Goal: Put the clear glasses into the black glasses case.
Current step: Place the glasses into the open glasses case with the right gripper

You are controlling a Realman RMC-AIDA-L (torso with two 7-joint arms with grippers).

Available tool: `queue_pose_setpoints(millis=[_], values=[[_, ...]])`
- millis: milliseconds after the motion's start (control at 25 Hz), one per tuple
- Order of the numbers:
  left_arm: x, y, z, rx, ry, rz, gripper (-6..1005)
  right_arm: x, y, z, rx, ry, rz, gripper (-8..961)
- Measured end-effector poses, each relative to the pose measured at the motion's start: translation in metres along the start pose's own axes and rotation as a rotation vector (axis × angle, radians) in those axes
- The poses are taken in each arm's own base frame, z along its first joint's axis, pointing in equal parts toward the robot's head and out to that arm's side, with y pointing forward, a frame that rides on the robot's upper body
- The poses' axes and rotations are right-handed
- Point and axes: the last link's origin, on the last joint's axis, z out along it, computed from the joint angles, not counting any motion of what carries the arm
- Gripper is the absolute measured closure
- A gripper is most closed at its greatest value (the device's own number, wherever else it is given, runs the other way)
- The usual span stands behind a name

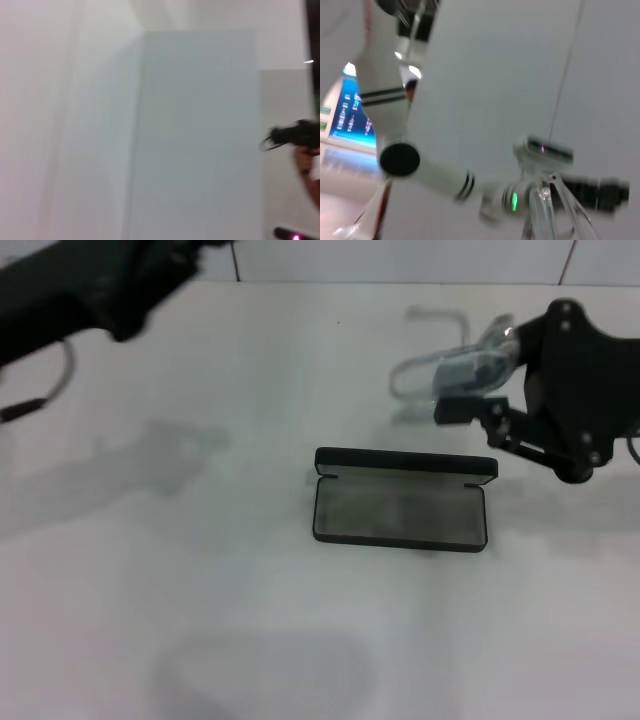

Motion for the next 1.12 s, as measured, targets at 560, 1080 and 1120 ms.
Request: queue_pose_setpoints(millis=[560, 1080, 1120], values=[[0.002, 0.006, -0.066, 0.144, -0.101, 0.031, 927, -0.008, -0.044, 0.083, -0.128, 0.913, 0.475, 829], [-0.005, 0.017, -0.084, 0.182, -0.102, 0.022, 927, 0.035, -0.057, 0.155, -0.157, 1.271, 0.398, 827], [-0.006, 0.018, -0.087, 0.189, -0.098, 0.024, 927, 0.037, -0.057, 0.156, -0.151, 1.274, 0.397, 827]])
